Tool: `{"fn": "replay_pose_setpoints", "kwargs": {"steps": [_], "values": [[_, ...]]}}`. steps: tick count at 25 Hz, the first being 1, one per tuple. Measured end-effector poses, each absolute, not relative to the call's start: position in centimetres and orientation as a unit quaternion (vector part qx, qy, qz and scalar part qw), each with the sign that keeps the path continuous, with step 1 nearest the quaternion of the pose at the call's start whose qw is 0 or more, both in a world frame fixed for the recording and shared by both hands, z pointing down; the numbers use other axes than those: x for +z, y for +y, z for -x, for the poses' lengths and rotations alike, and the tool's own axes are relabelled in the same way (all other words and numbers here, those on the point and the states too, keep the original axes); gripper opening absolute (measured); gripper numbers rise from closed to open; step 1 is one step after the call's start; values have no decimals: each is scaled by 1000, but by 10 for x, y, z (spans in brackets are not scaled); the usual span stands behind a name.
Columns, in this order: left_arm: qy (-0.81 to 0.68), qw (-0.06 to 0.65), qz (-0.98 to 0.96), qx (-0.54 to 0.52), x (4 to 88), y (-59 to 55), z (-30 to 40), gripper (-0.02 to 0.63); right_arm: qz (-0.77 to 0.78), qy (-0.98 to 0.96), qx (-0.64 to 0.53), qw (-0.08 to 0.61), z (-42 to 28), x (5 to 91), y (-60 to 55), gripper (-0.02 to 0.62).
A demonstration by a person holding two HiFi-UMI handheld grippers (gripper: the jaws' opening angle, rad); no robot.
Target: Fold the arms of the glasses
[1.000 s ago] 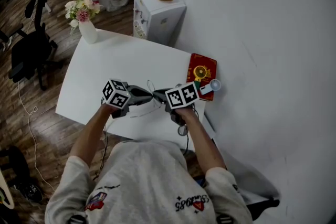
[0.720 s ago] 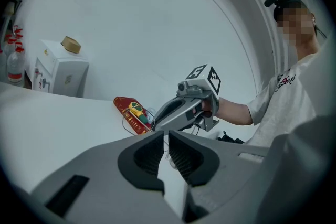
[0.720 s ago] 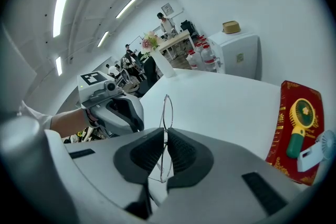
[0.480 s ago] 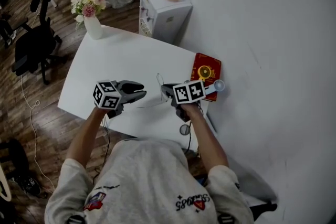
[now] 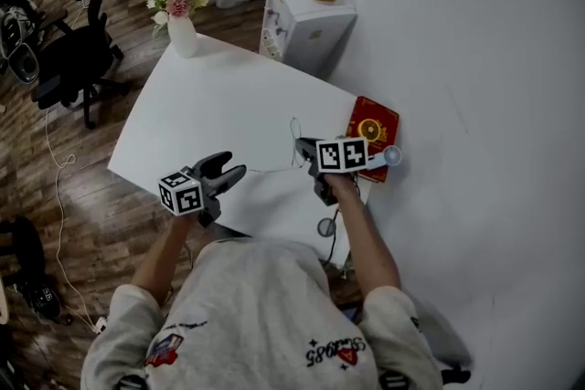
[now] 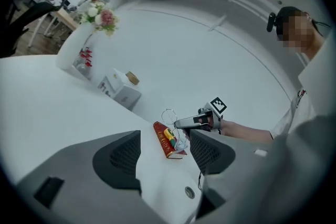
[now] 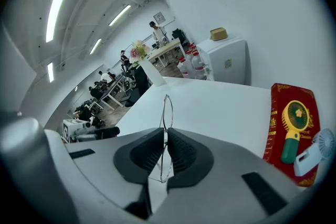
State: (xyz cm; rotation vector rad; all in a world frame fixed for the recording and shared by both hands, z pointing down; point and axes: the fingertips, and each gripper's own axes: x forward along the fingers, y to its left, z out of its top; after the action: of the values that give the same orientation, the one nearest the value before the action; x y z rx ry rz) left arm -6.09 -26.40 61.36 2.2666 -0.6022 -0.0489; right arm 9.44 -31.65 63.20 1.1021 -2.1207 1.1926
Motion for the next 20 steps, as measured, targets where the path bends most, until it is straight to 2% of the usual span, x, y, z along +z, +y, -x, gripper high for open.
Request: {"fn": "replay_pose_setpoints", "kwargs": {"steps": [8,13,20], "values": [[-257,460,-846,-81,635,-244,55,279,-411,-775,436,201,-75,632,-330,26],[-244,523,-804,-146,637,-244,38,227,-410,-781,429,194,-64,626,-335,26],[-258,516,-781,-239,604,-271,34,106,-416,-784,425,179,-58,616,-347,26]]}}
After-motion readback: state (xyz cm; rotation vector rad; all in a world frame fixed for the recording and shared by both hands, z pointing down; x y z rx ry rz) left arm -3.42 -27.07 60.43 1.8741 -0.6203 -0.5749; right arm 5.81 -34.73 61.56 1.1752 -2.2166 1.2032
